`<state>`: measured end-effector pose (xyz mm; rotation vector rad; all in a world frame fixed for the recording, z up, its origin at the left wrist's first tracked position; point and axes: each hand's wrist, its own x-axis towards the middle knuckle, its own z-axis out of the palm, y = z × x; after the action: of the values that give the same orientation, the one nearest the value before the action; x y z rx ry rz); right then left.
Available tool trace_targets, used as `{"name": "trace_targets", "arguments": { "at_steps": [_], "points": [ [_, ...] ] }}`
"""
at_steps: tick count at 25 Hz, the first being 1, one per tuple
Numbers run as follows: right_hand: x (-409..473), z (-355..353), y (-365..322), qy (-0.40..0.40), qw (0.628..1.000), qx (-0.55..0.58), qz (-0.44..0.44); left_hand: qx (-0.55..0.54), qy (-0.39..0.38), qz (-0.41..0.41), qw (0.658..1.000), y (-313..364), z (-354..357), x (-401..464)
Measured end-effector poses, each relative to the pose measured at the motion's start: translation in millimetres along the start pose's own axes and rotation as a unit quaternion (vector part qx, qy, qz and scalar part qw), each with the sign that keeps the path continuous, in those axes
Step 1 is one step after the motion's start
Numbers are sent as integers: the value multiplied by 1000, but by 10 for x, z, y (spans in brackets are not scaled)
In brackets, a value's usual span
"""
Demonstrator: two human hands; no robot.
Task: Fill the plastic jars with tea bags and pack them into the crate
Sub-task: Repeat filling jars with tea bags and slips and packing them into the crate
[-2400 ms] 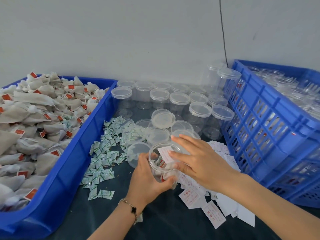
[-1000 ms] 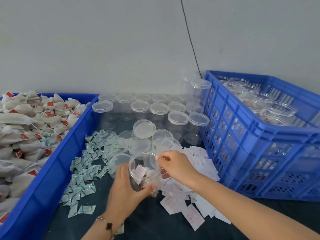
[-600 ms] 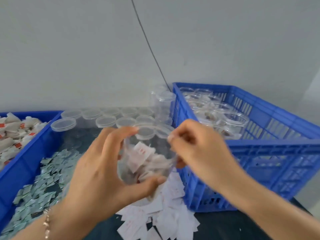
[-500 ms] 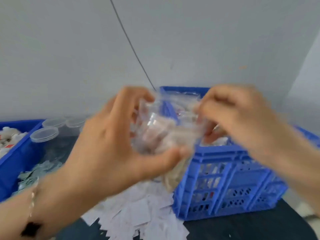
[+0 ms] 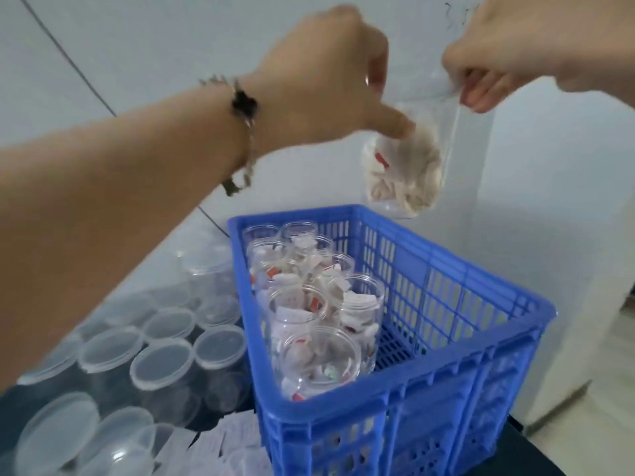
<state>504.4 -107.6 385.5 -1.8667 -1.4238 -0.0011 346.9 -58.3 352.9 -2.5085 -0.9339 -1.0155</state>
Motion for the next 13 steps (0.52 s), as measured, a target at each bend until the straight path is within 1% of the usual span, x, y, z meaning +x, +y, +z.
{"name": "trace_targets", "arguments": {
  "at_steps": [1, 3, 4, 5, 7, 10, 13],
  "points": [
    [-35, 38, 107, 9, 999, -33, -1, 1, -17, 21, 1000, 41, 69, 57],
    [-134, 113, 267, 2, 993, -116, -7, -27, -68, 60, 996, 90, 312, 14],
    [-148, 164, 369, -25, 987, -158, -3, -27, -99, 84, 991, 136, 472, -33],
    [-173, 246, 469, -54, 983, -173, 12, -35, -125, 101, 986, 183, 618, -89],
    [-227, 410, 666, -110, 978, -171, 48, -37, -170, 125, 977, 226, 836, -201],
    [-305, 610, 938, -175, 963, -192, 71, -26, -224, 167, 960, 299, 1105, -330],
    [-357, 751, 1089, -225, 954, -177, 91, -18, -255, 201, 946, 315, 1231, -411]
  ]
}}
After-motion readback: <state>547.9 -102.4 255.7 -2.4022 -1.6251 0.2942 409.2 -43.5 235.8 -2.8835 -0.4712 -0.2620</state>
